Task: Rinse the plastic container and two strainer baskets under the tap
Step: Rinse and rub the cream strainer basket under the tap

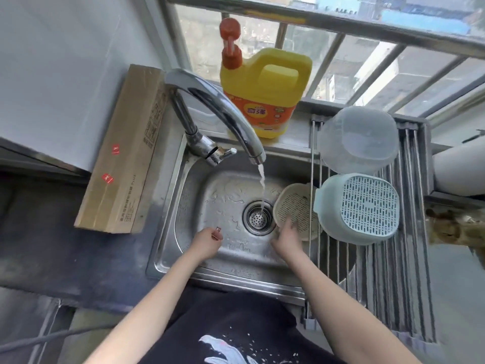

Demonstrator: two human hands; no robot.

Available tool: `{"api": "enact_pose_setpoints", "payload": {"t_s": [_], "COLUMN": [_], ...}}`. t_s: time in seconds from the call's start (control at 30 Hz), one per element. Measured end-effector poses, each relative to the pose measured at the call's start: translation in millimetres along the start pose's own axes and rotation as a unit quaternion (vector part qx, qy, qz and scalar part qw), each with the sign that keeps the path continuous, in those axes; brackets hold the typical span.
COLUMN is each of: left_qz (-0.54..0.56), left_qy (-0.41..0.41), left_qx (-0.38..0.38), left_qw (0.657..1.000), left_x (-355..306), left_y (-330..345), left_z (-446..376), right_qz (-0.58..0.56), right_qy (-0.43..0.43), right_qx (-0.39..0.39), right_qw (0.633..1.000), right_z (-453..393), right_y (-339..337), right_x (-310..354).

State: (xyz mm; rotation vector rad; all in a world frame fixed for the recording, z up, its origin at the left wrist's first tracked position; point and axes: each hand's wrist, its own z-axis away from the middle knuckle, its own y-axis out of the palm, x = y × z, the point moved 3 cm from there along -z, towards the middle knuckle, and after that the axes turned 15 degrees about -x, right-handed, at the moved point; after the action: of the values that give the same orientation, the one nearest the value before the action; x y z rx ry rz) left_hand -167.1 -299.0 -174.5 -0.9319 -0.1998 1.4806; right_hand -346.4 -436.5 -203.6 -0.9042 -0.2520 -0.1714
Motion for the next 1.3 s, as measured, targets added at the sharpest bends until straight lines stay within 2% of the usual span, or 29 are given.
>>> {"api": "enact_pose_setpoints", "payload": {"t_s": [0.1, 0.23, 0.37, 0.43, 0.53, 0.6, 0.7, 0.8, 0.9, 0.97, 1.03, 1.1, 1.17, 1.3], "left_qz": [0.026, 0.054, 0.077, 0.126, 0.181, 0.212, 0.278, 0.295, 0.236, 0.19, 0.164, 0.133, 0.112, 0.128], "left_qy": [-0.003, -0.009, -0.026, -0.07, -0.12, -0.126, -0.134, -0.135, -0.105, -0.077, -0.046, -0.024, -0.012, -0.022], "left_qx": [0.009, 0.029, 0.051, 0.095, 0.173, 0.187, 0.119, 0.074, 0.044, 0.017, 0.004, 0.005, 0.007, 0.047], "left_qw": [1.0, 0.998, 0.995, 0.985, 0.961, 0.951, 0.944, 0.943, 0.965, 0.979, 0.985, 0.991, 0.994, 0.99], "left_x": [4.1, -4.2, -22.6, -34.5, -48.8, -52.2, -59.0, -62.3, -57.0, -55.3, -58.1, -62.8, -67.9, -74.6], "left_y": [-0.6, 0.1, -0.2, -2.3, -8.2, -9.5, -14.9, -29.5, -52.0, -67.1, -77.3, -84.1, -89.6, -93.3], "left_z": [2.9, 4.1, 9.0, 16.7, 29.4, 30.9, 28.7, 26.7, 24.8, 26.6, 29.7, 31.8, 33.4, 38.3], "right_qz": [0.02, 0.0, -0.115, -0.093, 0.006, 0.052, 0.053, -0.036, -0.16, -0.171, -0.138, -0.106, -0.098, -0.126], "right_qy": [0.025, -0.007, 0.02, -0.017, -0.168, -0.242, -0.29, -0.277, -0.197, -0.146, -0.11, -0.081, -0.067, -0.115], "right_qx": [0.008, -0.094, -0.072, -0.06, -0.053, -0.074, -0.099, -0.105, -0.245, -0.296, -0.244, -0.145, -0.073, -0.112], "right_qw": [0.999, 0.996, 0.991, 0.994, 0.984, 0.966, 0.95, 0.954, 0.936, 0.928, 0.954, 0.98, 0.99, 0.979], "right_z": [-9.3, 0.3, 32.4, 48.9, 68.7, 82.8, 94.6, 99.0, 90.6, 72.7, 52.8, 42.1, 43.4, 48.2], "right_y": [11.4, 0.4, -10.5, -13.5, -13.7, -17.8, -28.6, -50.4, -84.7, -102.4, -108.3, -105.0, -100.8, -101.0], "right_x": [-5.2, 4.7, 16.0, 23.7, 39.8, 52.4, 70.8, 79.5, 75.1, 67.7, 65.3, 67.1, 70.8, 71.3]}}
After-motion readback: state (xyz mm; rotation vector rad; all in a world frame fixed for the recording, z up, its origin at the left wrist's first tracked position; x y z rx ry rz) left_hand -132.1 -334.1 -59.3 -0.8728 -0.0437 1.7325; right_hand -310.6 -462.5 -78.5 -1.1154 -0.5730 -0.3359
